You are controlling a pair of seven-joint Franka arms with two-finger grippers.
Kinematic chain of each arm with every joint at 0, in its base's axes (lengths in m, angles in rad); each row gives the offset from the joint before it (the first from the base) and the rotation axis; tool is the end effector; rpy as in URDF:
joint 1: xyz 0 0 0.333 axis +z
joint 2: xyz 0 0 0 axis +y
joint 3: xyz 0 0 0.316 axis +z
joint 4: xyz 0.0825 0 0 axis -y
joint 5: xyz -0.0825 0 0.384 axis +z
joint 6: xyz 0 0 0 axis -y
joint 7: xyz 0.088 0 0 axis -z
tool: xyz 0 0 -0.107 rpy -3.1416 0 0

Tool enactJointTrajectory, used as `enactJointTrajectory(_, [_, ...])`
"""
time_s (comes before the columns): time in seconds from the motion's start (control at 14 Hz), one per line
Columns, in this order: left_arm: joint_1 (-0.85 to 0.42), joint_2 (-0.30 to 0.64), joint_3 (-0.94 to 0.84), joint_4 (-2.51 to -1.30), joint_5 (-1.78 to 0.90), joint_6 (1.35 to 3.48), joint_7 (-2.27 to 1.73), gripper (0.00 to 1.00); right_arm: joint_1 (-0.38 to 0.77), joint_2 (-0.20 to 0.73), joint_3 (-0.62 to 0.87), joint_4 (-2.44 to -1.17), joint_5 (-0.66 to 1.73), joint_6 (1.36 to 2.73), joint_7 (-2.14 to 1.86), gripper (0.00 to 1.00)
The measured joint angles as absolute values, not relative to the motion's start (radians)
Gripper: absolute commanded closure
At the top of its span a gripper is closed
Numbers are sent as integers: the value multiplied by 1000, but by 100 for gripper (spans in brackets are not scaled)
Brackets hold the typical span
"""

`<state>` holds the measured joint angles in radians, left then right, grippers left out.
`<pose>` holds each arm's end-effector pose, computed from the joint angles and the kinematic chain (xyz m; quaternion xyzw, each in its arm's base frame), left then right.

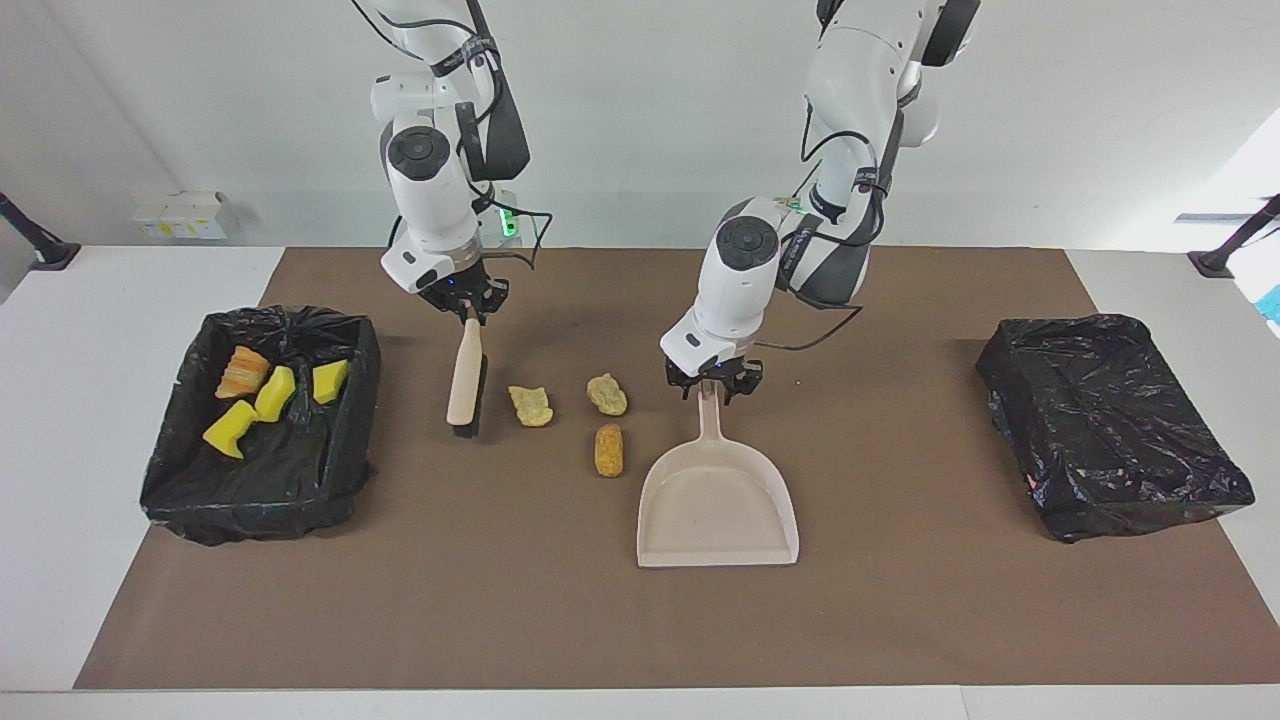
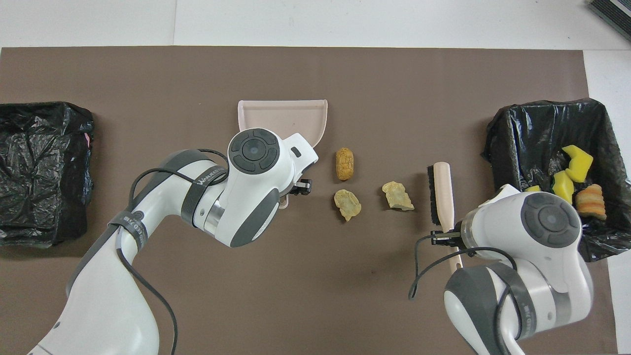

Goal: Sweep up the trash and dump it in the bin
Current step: 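Grasp the dustpan handle with the left gripper and pull it closer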

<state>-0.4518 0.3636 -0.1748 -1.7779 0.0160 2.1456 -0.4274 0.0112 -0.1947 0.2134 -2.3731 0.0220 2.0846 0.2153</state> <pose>0.5284 -0.3709 0.3575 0.9949 -0.0980 -0.0080 0.0233 0.4481 0.1041 0.3907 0.9987 -0.0042 -0.0453 0.0215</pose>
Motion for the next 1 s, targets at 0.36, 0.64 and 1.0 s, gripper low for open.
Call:
enactJointTrajectory(0.36, [-451,348,-161,-1771,61,2132,-326,100,16,-200,214,-2373,22,2086,210,100])
enactJointTrajectory(0.64, [-408,269,-130,-1759,71,1989,-52,100,20,-203,214,-2380,22,2087,210,100])
enactJointTrajectory(1.0, [-215,119,-122,-1761,76,1802,519,100,65,-242,214,-2478,24,2170,206,100])
